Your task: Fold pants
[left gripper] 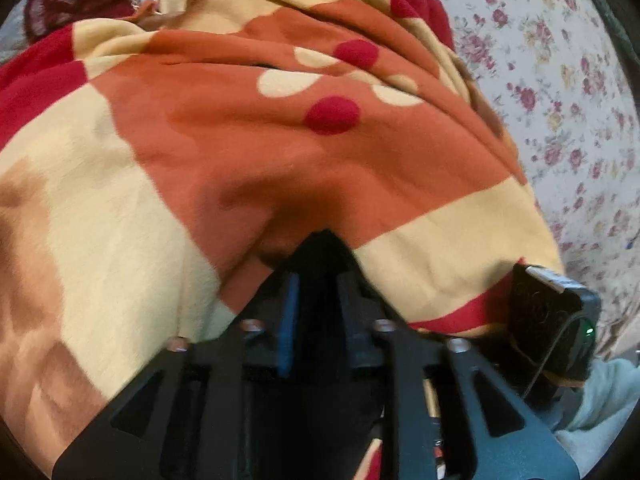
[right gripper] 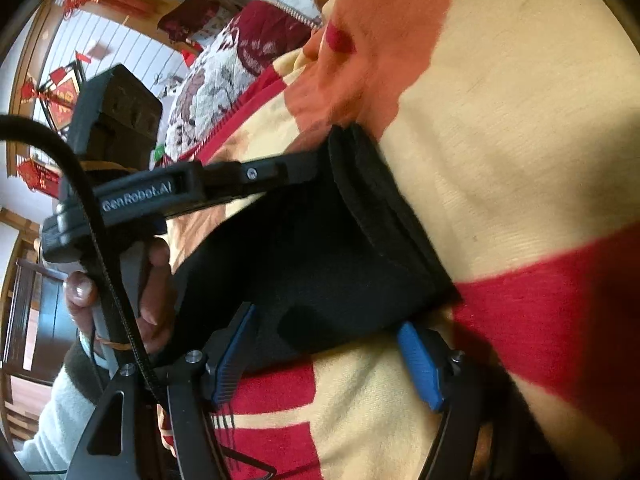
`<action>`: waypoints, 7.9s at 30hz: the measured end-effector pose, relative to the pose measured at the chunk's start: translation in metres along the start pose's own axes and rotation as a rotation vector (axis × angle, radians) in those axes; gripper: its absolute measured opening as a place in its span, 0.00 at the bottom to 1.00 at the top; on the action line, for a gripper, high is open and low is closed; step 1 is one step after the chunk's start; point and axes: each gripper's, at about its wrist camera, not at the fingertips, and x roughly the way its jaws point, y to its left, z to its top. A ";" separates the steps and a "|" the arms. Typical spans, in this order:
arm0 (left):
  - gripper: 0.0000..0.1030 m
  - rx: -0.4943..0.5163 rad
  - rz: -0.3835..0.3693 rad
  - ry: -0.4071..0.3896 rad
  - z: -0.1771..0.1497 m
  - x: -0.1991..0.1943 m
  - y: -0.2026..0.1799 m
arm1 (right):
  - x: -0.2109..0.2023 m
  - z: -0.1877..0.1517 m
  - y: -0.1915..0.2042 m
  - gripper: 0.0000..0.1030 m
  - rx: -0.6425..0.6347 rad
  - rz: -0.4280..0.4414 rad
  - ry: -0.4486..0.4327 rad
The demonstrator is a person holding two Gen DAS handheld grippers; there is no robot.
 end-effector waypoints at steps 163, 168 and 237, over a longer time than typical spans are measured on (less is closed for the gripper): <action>0.46 -0.564 0.497 -0.513 -0.293 -0.192 0.049 | 0.161 -0.040 0.262 0.53 -1.003 -0.033 0.189; 0.46 -0.571 0.575 -0.533 -0.294 -0.199 0.039 | 0.139 -0.031 0.261 0.53 -0.951 0.036 0.176; 0.47 -1.180 0.555 -0.864 -0.454 -0.280 0.105 | 0.305 -0.160 0.471 0.44 -1.341 0.274 0.509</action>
